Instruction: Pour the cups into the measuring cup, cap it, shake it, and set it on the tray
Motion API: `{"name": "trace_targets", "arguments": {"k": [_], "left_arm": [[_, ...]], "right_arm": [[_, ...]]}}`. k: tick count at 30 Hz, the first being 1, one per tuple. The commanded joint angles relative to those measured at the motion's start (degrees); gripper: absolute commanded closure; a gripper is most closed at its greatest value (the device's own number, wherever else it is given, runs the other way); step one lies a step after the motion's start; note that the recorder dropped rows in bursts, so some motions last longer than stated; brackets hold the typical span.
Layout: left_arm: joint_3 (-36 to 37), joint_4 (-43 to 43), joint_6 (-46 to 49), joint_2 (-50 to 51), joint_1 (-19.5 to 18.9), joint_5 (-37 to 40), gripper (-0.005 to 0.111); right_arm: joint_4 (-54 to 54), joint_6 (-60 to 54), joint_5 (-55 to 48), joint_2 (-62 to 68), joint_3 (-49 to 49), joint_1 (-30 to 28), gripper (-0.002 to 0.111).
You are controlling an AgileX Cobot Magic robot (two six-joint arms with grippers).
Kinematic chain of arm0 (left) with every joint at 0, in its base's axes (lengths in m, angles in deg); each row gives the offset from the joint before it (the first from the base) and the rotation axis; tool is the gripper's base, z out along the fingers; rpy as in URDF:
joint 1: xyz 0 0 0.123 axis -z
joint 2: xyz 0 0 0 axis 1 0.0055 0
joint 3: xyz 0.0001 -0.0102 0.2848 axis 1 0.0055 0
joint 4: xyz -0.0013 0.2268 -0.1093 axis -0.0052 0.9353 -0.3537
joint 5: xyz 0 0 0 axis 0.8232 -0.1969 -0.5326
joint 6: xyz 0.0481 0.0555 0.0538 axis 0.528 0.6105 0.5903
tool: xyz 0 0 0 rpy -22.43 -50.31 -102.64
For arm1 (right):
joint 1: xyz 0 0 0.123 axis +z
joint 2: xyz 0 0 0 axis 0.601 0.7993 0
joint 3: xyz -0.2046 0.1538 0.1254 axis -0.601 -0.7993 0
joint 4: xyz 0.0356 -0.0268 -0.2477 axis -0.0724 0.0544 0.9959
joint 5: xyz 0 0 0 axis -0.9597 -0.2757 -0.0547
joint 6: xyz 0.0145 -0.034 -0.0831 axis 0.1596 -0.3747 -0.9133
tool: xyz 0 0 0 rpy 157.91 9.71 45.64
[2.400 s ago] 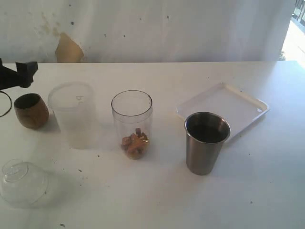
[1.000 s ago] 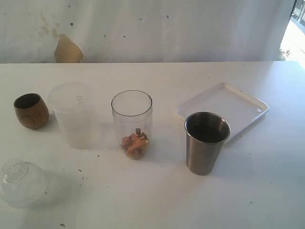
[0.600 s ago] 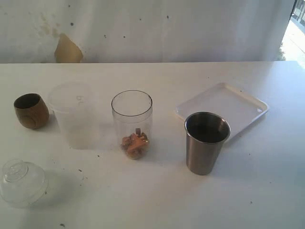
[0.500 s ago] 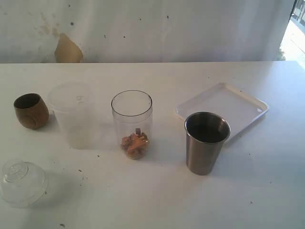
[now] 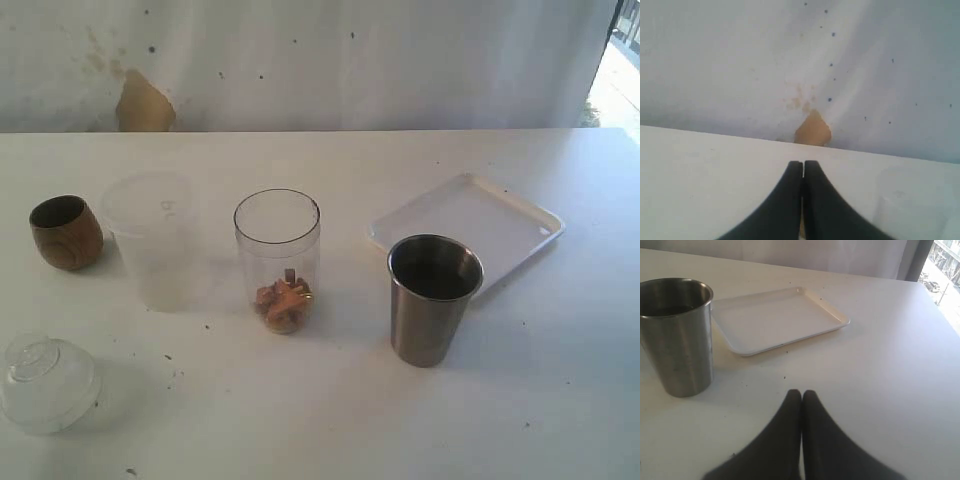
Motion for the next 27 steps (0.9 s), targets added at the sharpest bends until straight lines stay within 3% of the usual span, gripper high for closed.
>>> {"name": "trace_targets", "arguments": {"k": [1,6,14,16,27], "left_arm": [[1.06,-13.29,11.35,-5.8,-0.06,4.74,0.106],[1.06,-16.74,21.56,-9.8,-0.06,12.86,0.106],[4.38,-17.71,20.74,-15.07,-0.06,14.56,0.106],[4.38,-17.84,22.4,-15.07,-0.06,19.38,0.106],[4.38,-18.01,28.46,-15.07,-0.06,19.61,0.106]], "right_arm": [[0.33,0.24,0.65,-0.28,-0.31,-0.25,0.108],[0.33,0.24,0.65,-0.28,-0.31,-0.25,0.108],[0.33,0.24,0.65,-0.28,-0.31,-0.25,0.108],[0.33,0.24,0.65,-0.28,-0.31,-0.25,0.108],[0.21,0.21,0.65,-0.28,-0.31,-0.25,0.108]]}}
